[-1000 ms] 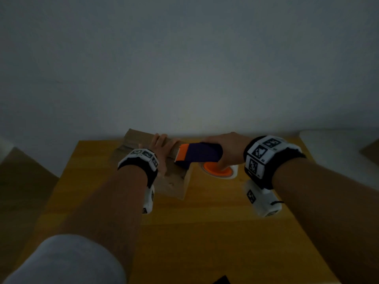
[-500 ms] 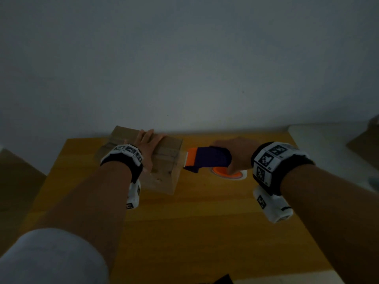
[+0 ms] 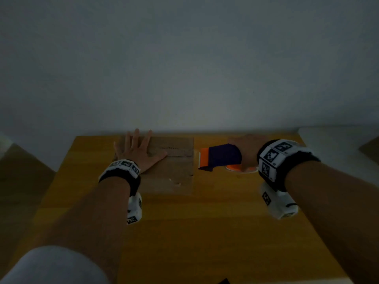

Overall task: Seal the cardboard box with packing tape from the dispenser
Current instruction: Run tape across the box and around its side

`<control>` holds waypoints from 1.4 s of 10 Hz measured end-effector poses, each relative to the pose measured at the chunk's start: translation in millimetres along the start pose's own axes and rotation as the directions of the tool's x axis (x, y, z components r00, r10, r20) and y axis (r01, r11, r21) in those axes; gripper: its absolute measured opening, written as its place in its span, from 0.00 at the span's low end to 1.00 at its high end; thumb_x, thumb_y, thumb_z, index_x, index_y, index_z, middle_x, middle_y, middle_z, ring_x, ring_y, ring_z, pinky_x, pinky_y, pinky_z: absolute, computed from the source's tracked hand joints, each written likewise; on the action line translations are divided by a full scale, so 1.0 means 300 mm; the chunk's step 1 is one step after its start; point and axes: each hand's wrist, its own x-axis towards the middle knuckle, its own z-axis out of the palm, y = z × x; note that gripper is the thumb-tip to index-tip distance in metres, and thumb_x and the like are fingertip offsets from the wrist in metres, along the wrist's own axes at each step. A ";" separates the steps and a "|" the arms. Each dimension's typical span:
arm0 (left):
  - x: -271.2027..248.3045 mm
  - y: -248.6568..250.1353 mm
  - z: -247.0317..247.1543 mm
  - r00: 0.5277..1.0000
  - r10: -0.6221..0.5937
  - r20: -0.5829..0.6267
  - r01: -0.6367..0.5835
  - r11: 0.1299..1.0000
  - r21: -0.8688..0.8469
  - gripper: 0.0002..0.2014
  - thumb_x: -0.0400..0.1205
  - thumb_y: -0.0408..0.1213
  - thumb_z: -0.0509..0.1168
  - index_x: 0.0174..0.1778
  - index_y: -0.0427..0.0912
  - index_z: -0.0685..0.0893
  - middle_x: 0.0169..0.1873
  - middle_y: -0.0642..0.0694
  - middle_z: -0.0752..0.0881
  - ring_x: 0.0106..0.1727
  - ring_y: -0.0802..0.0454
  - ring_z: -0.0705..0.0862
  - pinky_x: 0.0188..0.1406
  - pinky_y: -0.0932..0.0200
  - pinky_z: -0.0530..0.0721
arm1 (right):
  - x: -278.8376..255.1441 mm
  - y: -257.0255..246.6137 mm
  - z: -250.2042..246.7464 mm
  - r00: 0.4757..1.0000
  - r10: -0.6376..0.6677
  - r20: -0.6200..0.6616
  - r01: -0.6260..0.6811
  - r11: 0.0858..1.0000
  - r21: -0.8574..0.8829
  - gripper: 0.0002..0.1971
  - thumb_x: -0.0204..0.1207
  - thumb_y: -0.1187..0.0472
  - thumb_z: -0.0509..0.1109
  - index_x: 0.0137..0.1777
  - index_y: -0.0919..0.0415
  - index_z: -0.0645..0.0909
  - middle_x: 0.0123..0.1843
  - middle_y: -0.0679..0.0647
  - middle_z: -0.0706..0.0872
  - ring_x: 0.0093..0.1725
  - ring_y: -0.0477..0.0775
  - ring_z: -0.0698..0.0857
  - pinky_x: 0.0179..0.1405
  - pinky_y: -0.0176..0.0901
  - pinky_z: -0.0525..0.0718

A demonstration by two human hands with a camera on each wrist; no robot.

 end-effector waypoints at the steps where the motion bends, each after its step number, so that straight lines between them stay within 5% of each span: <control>1: 0.004 -0.001 0.004 1.000 0.007 -0.016 -0.007 1.000 0.004 0.49 0.67 0.81 0.43 0.82 0.64 0.35 0.84 0.51 0.31 0.85 0.44 0.32 0.80 0.29 0.36 | 0.021 0.000 0.007 1.000 0.002 -0.007 -0.002 1.000 0.020 0.35 0.66 0.39 0.75 0.71 0.50 0.71 0.64 0.53 0.83 0.61 0.58 0.84 0.54 0.48 0.80; 4: 0.001 0.008 0.000 1.000 -0.008 -0.009 0.008 1.000 -0.014 0.50 0.67 0.81 0.45 0.83 0.61 0.42 0.83 0.52 0.31 0.84 0.44 0.31 0.80 0.30 0.34 | 0.084 -0.045 -0.043 0.999 -0.032 -0.025 0.029 0.995 -0.093 0.29 0.68 0.43 0.74 0.68 0.49 0.75 0.62 0.52 0.84 0.61 0.59 0.84 0.46 0.47 0.73; 6: -0.003 0.025 -0.024 1.000 -0.015 -0.015 0.016 0.999 0.030 0.48 0.70 0.78 0.46 0.83 0.59 0.45 0.84 0.51 0.33 0.85 0.44 0.33 0.79 0.27 0.36 | 0.109 -0.033 -0.012 1.000 0.010 0.015 -0.010 1.000 0.000 0.33 0.62 0.40 0.77 0.67 0.49 0.76 0.63 0.52 0.84 0.58 0.57 0.83 0.50 0.48 0.78; 7: 0.000 0.110 -0.042 0.983 0.185 0.014 -0.185 0.981 0.050 0.44 0.73 0.75 0.49 0.83 0.59 0.50 0.85 0.52 0.37 0.86 0.46 0.36 0.79 0.26 0.39 | 0.113 -0.018 0.008 1.000 0.007 0.024 -0.008 0.999 0.038 0.36 0.60 0.38 0.77 0.68 0.48 0.75 0.64 0.52 0.83 0.53 0.53 0.81 0.52 0.47 0.79; 8: -0.001 0.241 -0.037 0.975 0.222 0.003 -0.222 0.974 -0.040 0.41 0.74 0.74 0.48 0.82 0.60 0.53 0.86 0.52 0.48 0.86 0.47 0.41 0.79 0.25 0.37 | 0.124 -0.013 0.025 1.000 -0.011 0.022 0.010 0.998 0.062 0.31 0.63 0.41 0.77 0.65 0.48 0.75 0.56 0.49 0.84 0.46 0.49 0.75 0.48 0.44 0.77; 9: 0.022 0.299 -0.020 0.986 0.166 0.011 -0.166 0.985 -0.038 0.41 0.74 0.74 0.48 0.82 0.60 0.53 0.85 0.50 0.52 0.86 0.45 0.42 0.77 0.23 0.35 | 0.134 -0.011 0.037 0.997 -0.025 0.066 0.026 1.000 -0.005 0.17 0.70 0.50 0.73 0.55 0.52 0.76 0.38 0.46 0.79 0.41 0.51 0.80 0.43 0.42 0.78; 11: 0.034 0.320 -0.018 0.992 0.124 0.017 -0.123 0.991 -0.057 0.40 0.73 0.72 0.55 0.79 0.59 0.59 0.84 0.49 0.54 0.86 0.43 0.47 0.77 0.23 0.36 | 0.138 -0.002 0.104 0.987 0.065 0.144 -0.064 0.998 -0.013 0.15 0.72 0.44 0.70 0.42 0.52 0.70 0.36 0.49 0.77 0.39 0.52 0.81 0.44 0.44 0.78; 12: 0.037 0.330 -0.018 0.993 0.119 0.012 -0.118 0.992 -0.049 0.38 0.73 0.70 0.57 0.78 0.57 0.61 0.83 0.48 0.55 0.86 0.42 0.47 0.77 0.23 0.36 | 0.140 0.021 0.101 0.991 0.035 0.131 -0.038 0.999 0.025 0.21 0.71 0.42 0.72 0.57 0.54 0.76 0.50 0.52 0.84 0.50 0.55 0.86 0.49 0.45 0.82; 13: 0.041 0.336 -0.011 0.993 0.118 0.001 -0.118 0.992 -0.050 0.36 0.74 0.68 0.58 0.76 0.57 0.62 0.83 0.48 0.56 0.86 0.42 0.47 0.76 0.22 0.36 | 0.149 0.014 0.103 0.990 0.080 0.117 -0.077 0.997 -0.030 0.17 0.68 0.45 0.76 0.45 0.52 0.73 0.40 0.49 0.80 0.38 0.51 0.80 0.46 0.43 0.80; 14: 0.043 0.336 -0.004 0.993 0.121 -0.003 -0.121 0.991 -0.065 0.33 0.76 0.66 0.56 0.75 0.56 0.62 0.82 0.47 0.56 0.85 0.41 0.47 0.76 0.22 0.36 | 0.150 0.017 0.084 0.999 0.028 0.044 -0.033 0.991 0.129 0.25 0.62 0.42 0.78 0.48 0.45 0.66 0.48 0.48 0.76 0.45 0.50 0.74 0.45 0.43 0.74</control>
